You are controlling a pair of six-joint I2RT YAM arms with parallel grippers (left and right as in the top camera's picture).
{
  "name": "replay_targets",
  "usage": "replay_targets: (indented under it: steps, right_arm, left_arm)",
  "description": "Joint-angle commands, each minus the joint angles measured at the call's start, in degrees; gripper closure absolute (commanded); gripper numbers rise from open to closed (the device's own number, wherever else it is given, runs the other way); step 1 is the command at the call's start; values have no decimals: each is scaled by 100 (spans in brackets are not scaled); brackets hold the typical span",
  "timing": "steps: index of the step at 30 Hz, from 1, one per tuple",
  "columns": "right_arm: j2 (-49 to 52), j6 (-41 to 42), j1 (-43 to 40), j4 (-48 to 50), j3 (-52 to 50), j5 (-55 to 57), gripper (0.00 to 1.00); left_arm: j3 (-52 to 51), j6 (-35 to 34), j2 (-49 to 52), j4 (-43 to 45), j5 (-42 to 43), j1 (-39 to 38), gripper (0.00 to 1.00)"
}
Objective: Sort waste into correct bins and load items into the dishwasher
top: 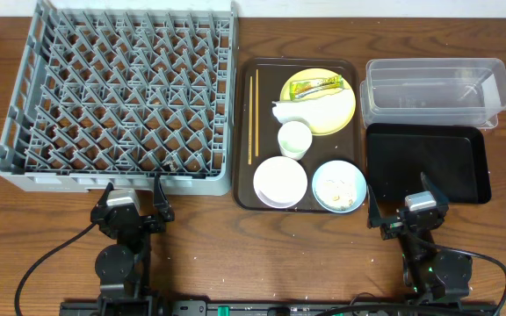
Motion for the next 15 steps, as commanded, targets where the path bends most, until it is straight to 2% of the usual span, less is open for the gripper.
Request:
replay_targets:
  steps: [1,15]
  right_arm:
    - [-46,61,-39,-17,-9,-48,1]
    - [-46,61,-39,-15,-9,-50,1]
  left_arm:
    - [-190,35,-37,-81,-26,31,10]
    - [-190,35,-37,-81,-26,31,10]
